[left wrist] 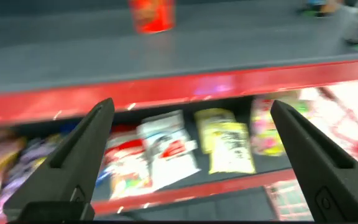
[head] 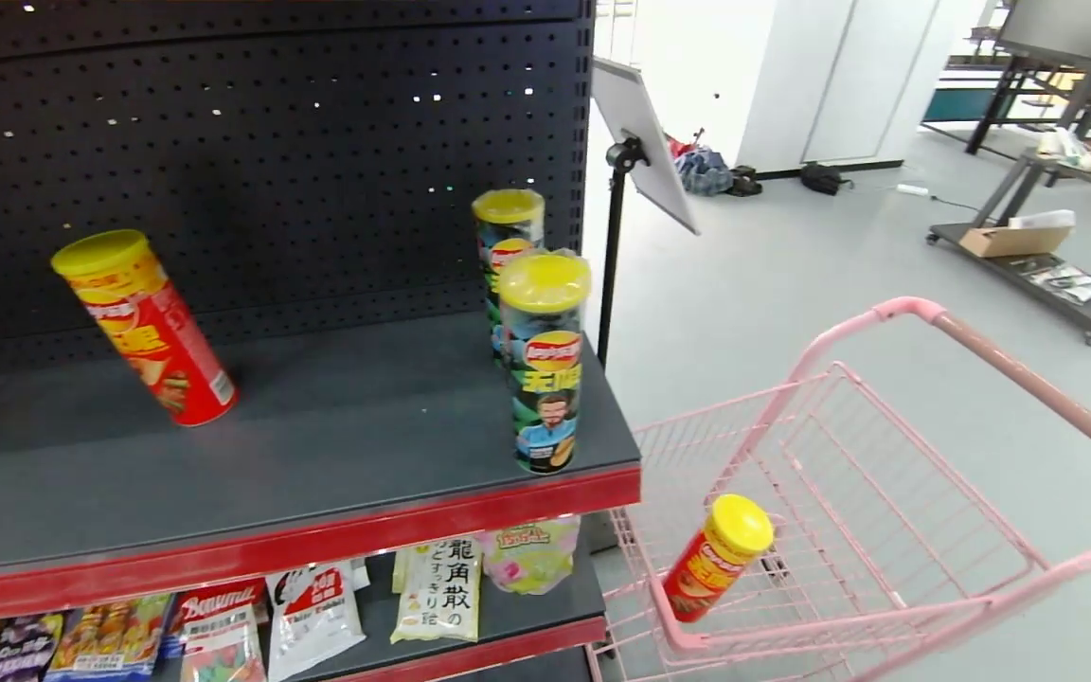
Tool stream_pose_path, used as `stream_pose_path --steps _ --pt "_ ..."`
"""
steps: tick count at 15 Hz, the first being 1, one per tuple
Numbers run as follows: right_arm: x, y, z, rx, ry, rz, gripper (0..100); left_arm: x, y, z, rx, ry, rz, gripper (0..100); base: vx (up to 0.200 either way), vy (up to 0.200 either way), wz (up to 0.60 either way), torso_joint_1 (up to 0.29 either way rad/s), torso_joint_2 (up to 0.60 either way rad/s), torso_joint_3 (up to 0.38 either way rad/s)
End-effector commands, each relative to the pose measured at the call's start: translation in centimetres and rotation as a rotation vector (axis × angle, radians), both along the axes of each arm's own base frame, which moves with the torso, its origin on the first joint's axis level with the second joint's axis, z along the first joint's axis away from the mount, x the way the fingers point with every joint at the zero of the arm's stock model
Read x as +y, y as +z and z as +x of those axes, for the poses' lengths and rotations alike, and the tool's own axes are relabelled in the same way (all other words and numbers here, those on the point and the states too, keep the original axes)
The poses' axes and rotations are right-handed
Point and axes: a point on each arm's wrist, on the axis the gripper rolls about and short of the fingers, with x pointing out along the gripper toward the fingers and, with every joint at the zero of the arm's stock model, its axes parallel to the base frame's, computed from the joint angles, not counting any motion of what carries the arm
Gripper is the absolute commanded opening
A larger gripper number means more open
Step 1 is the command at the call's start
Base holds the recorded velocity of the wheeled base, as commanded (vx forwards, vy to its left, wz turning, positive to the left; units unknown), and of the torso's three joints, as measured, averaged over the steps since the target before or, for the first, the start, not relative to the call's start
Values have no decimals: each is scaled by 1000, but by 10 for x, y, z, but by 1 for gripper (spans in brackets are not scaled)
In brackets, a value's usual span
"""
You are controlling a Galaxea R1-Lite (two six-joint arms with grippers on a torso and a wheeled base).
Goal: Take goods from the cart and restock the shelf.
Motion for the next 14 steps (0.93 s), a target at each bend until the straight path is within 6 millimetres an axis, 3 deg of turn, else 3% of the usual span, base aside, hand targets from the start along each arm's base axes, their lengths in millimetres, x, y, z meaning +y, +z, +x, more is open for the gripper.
stream_pose_path --steps 1,3,10,14 --pt "0 0 0 1 1 0 100 0 0 0 2 0 0 100 0 0 -600 2 2 2" --pt "0 0 0 1 1 -2 100 0 0 0 2 0 0 100 0 0 -600 0 5 5" --pt "0 0 0 1 0 -2 100 0 0 0 2 0 0 100 0 0 0 0 0 0" --pt "0 0 0 1 -2 -2 100 0 0 0 2 0 0 100 0 0 0 -121 284 167"
